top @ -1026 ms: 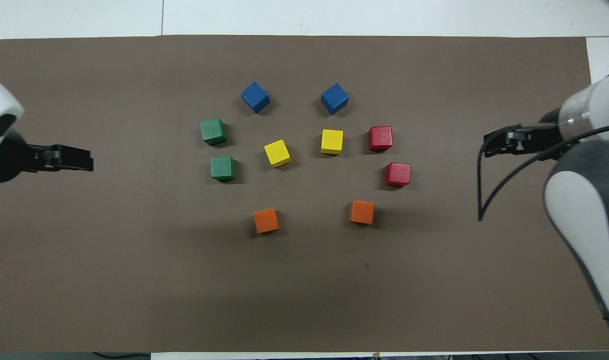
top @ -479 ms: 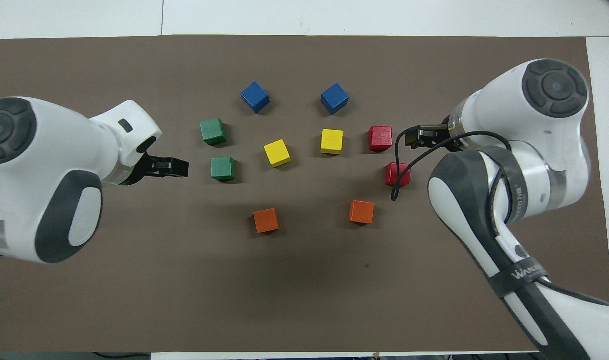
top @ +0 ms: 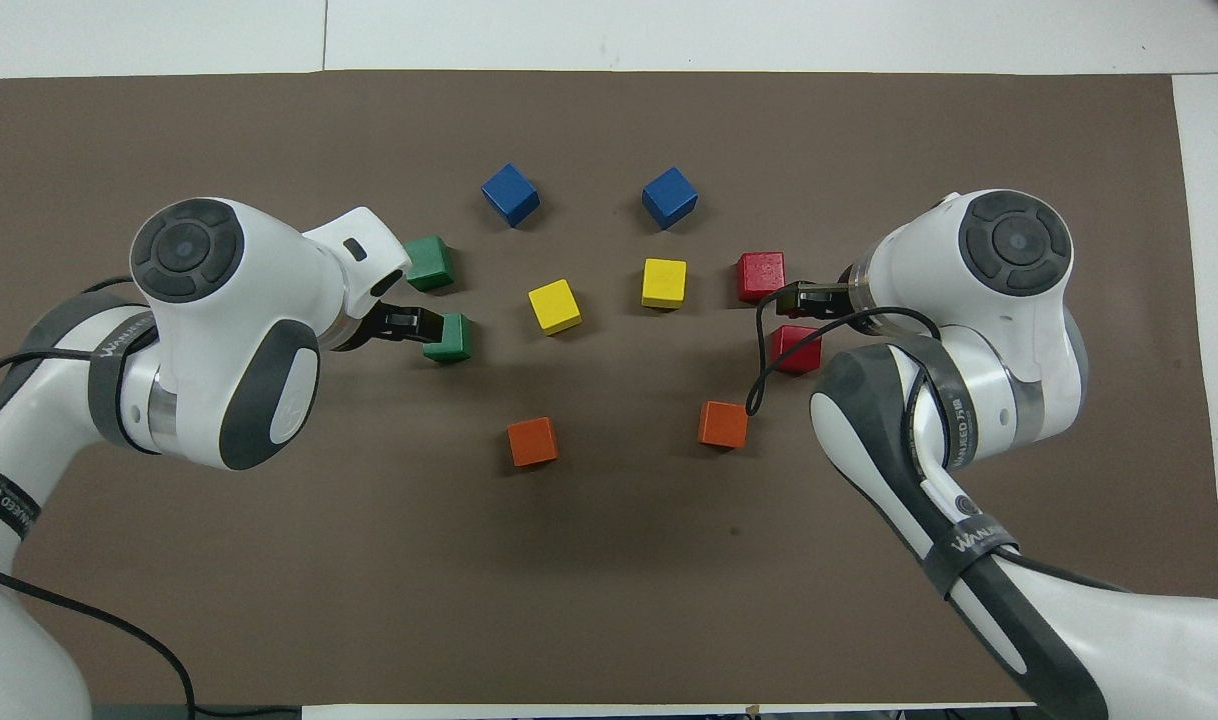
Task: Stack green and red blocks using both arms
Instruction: 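Grasp the green cube with the left gripper while the right gripper grasps red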
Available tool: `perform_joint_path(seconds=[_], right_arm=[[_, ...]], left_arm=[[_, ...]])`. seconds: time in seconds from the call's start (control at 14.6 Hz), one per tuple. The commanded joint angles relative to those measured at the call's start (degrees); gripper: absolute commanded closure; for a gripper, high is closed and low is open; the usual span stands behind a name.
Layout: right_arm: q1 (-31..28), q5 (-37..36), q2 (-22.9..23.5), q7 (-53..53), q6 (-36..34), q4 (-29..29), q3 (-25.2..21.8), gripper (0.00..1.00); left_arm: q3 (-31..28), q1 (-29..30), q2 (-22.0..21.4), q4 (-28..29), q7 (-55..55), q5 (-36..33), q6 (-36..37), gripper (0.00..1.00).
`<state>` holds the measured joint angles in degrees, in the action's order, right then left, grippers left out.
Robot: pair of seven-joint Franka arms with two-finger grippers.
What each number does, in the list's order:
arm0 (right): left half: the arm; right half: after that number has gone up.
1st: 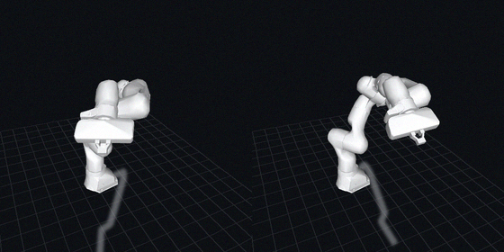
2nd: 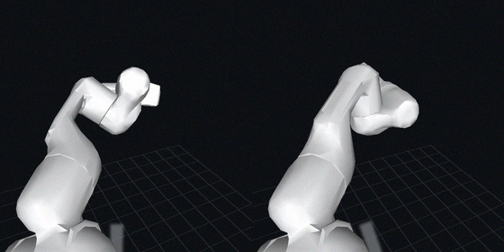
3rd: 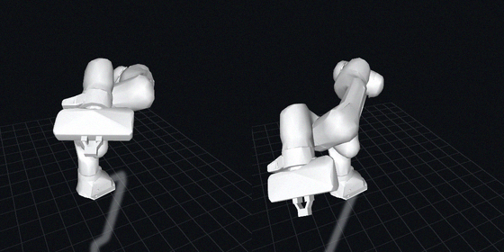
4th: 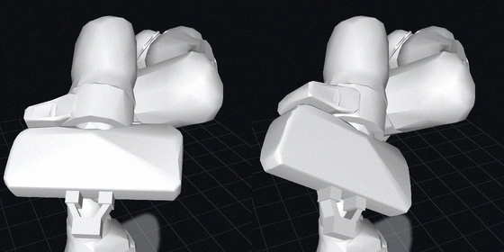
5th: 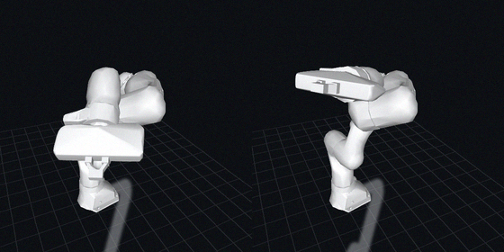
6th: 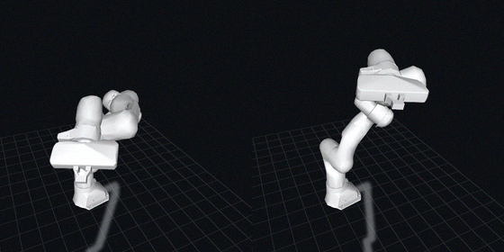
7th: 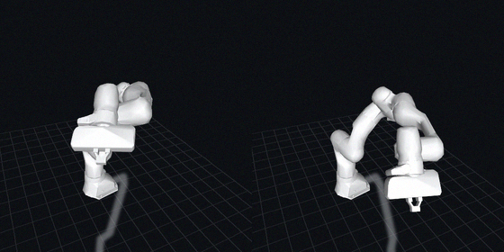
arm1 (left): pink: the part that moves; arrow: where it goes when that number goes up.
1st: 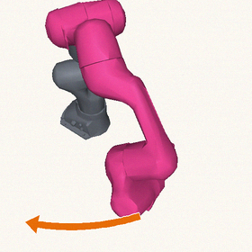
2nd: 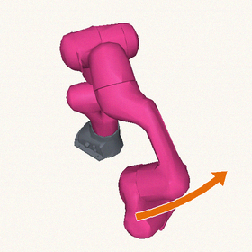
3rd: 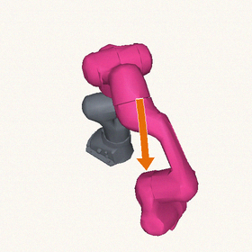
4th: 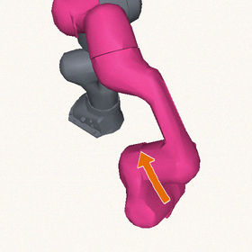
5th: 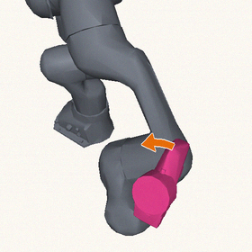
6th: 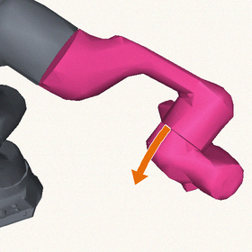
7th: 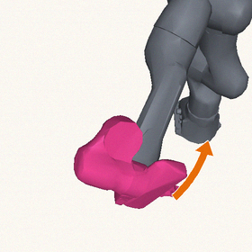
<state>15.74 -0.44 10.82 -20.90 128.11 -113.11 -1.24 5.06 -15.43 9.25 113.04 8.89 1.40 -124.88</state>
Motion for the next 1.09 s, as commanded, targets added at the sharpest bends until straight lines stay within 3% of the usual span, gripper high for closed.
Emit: perform_joint_path(seconds=[0.0, 0.41, 1.03], right_arm=[[1.0, -0.2, 0.7, -3.4, 2.0, -1.1, 0.0, 0.0], [1.2, -0.2, 0.0, -4.1, 7.1, -6.1, 0.0, 0.01], [1.5, 0.1, 0.8, -4.6, 8.3, -7.9, 0.1, 0.0]], left_arm=[[-0.9, -2.3, 0.9, -0.5, 3.7, -0.1, -1.8, 0.0], [-1.0, -5.3, 6.6, -0.5, 6.8, -0.1, -6.3, 0.0], [-1.2, -5.3, 10.4, -0.5, 7.0, -0.6, -10.4, 0.01]])
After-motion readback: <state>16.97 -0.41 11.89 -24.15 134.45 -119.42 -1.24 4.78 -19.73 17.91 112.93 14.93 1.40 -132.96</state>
